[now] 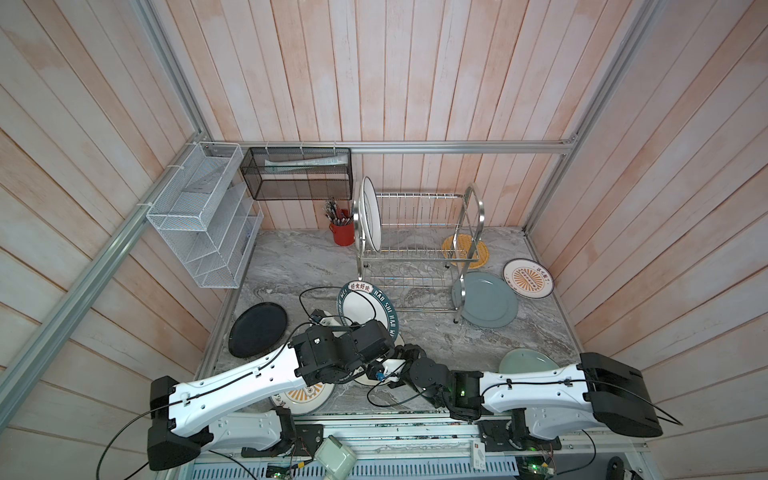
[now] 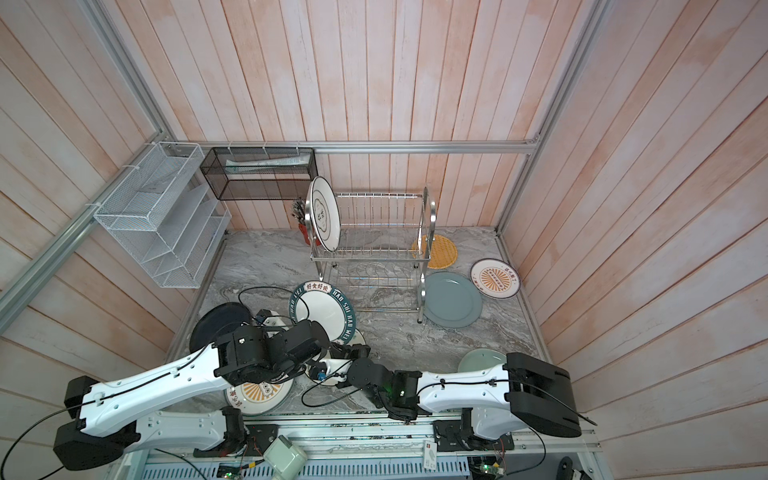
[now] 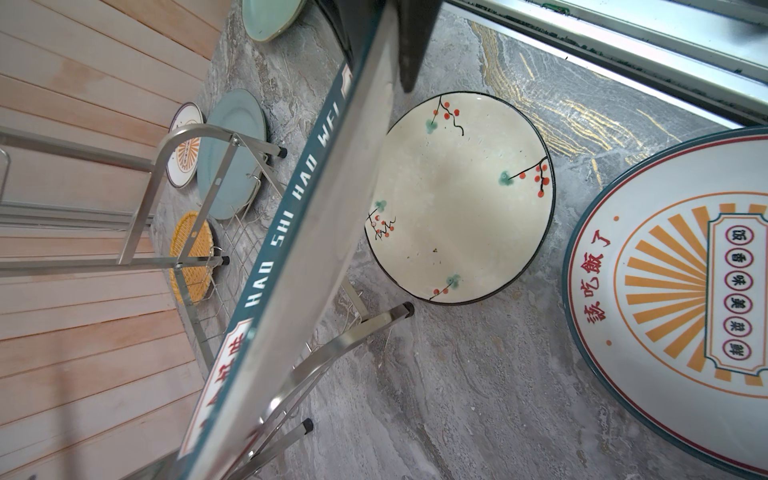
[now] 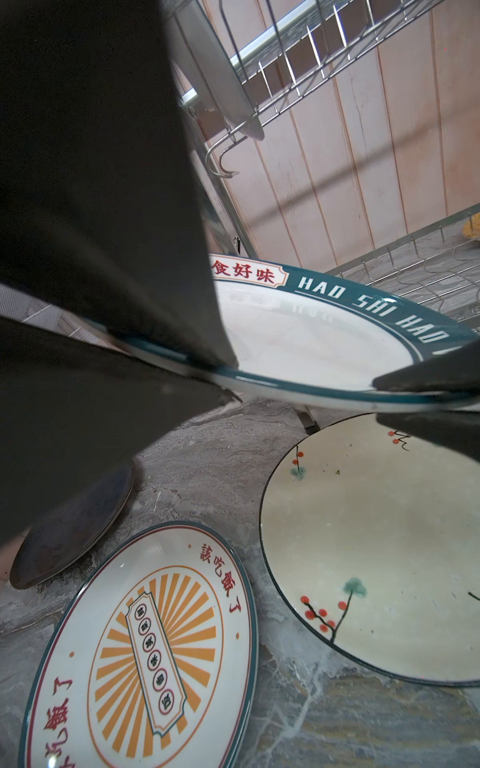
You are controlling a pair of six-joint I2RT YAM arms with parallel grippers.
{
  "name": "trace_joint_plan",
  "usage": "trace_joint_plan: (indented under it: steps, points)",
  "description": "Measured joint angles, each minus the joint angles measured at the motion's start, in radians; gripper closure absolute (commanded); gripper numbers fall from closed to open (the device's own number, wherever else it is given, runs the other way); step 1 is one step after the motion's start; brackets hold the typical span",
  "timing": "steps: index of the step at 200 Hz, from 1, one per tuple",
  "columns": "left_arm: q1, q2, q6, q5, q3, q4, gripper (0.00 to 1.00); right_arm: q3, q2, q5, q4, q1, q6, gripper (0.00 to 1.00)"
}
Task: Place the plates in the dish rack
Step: 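Carry the green-rimmed plate to the rack with the right gripper while the left withdraws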
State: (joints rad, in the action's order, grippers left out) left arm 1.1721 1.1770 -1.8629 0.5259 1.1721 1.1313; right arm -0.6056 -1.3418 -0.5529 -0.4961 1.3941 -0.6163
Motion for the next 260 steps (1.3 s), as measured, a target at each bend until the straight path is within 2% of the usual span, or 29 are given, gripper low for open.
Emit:
trace_joint_plan:
  steps: [14,32,56,62,73,76,78,97,99,101,161,191,218,260]
  points:
    - [0.000,0.000,0.002,0.000,0.000,-0.002,0.89,0.000,0.000,-0.005,0.000,0.002,-0.006,1.00]
    - [0.001,-0.005,0.006,0.005,-0.004,-0.022,0.70,0.000,0.000,-0.008,0.000,0.004,0.003,1.00]
    - [0.005,-0.029,-0.010,0.008,-0.008,-0.053,0.55,0.000,0.007,-0.029,0.001,0.003,0.033,1.00]
    - [0.007,-0.035,-0.013,0.006,-0.008,-0.060,0.40,0.000,0.011,-0.037,0.000,0.003,0.039,1.00]
    - [0.013,-0.045,-0.005,0.006,-0.008,-0.071,0.35,0.000,0.024,-0.053,0.000,-0.001,0.050,1.00]
    - [0.014,-0.047,-0.005,0.006,-0.008,-0.074,0.20,0.000,0.030,-0.059,0.000,-0.002,0.054,1.00]
    - [0.014,-0.048,-0.007,0.005,-0.008,-0.077,0.16,0.000,0.032,-0.060,0.000,-0.002,0.057,1.00]
    - [0.016,-0.057,0.012,0.010,-0.007,-0.092,0.10,0.000,0.069,-0.085,0.007,-0.005,0.074,1.00]
    - [0.015,-0.057,0.014,0.010,-0.006,-0.093,0.03,0.000,0.074,-0.088,0.008,-0.005,0.076,1.00]
    - [0.015,-0.058,0.019,0.011,-0.006,-0.094,0.01,0.000,0.076,-0.089,0.009,-0.005,0.077,1.00]
    - [-0.026,-0.098,0.183,0.020,0.018,-0.191,0.00,0.001,0.182,-0.101,0.060,-0.024,0.159,1.00]
    - [-0.080,-0.176,0.347,0.019,0.003,-0.284,0.00,0.002,0.231,-0.123,0.108,-0.038,0.222,1.00]
    - [-0.095,-0.242,0.505,0.025,-0.013,-0.375,0.00,-0.009,0.273,-0.150,0.169,-0.042,0.294,1.00]
    - [-0.124,-0.348,0.754,0.033,-0.065,-0.485,0.00,-0.113,0.280,-0.185,0.340,-0.043,0.459,1.00]
